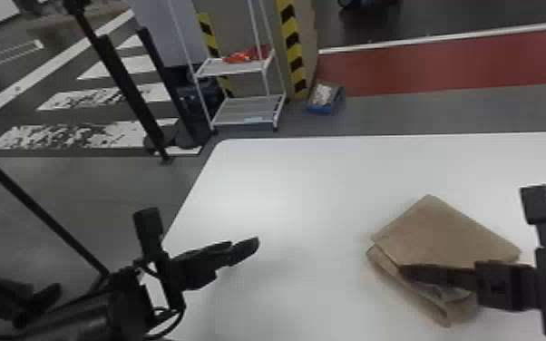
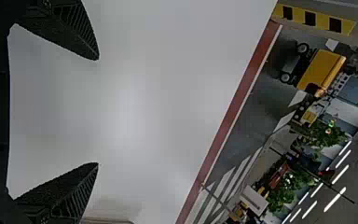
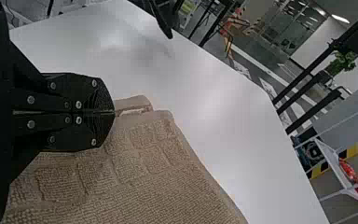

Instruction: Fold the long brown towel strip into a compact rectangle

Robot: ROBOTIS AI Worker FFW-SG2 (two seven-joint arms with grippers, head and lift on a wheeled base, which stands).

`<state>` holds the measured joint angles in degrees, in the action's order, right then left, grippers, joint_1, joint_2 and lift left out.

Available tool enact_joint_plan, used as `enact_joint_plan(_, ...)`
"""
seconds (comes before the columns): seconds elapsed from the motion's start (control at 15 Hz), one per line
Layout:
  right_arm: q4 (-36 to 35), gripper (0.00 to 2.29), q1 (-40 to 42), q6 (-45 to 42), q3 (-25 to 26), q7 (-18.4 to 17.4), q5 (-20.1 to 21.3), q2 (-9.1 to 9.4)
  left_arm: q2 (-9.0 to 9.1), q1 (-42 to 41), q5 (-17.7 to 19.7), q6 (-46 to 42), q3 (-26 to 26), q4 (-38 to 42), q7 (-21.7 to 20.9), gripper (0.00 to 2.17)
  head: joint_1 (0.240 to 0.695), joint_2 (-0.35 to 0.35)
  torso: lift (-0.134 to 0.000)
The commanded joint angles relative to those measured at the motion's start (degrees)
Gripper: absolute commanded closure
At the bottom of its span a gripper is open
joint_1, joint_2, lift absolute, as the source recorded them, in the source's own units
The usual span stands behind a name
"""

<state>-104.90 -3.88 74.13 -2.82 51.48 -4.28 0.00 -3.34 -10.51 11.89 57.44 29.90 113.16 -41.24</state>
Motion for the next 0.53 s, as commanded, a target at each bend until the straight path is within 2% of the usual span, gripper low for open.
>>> enact_joint_plan(0.0,-3.56,2.05,1.95,3.35,-0.09,1.08,0.41,-0.18,0.00,0.05,-0.03,0.00,-0.10,-0.05,0.02,0.07,0.695,0.350,-0.120)
enact_joint_plan(0.13,-5.93,2.05,3.44,4.93,0.62,1.78,0.76,-2.20,0.00,0.05,-0.03,0.00,-0.19,-0.05,0.02,0.07,0.695,0.350,-0.120)
enact_joint_plan(0.47,-7.60,2.05,3.62,8.98,4.57,2.84,3.93,-5.27,0.09,-0.13,-0.11,0.00,-0.19,0.04,-0.06,0.07,0.695,0.343,-0.120)
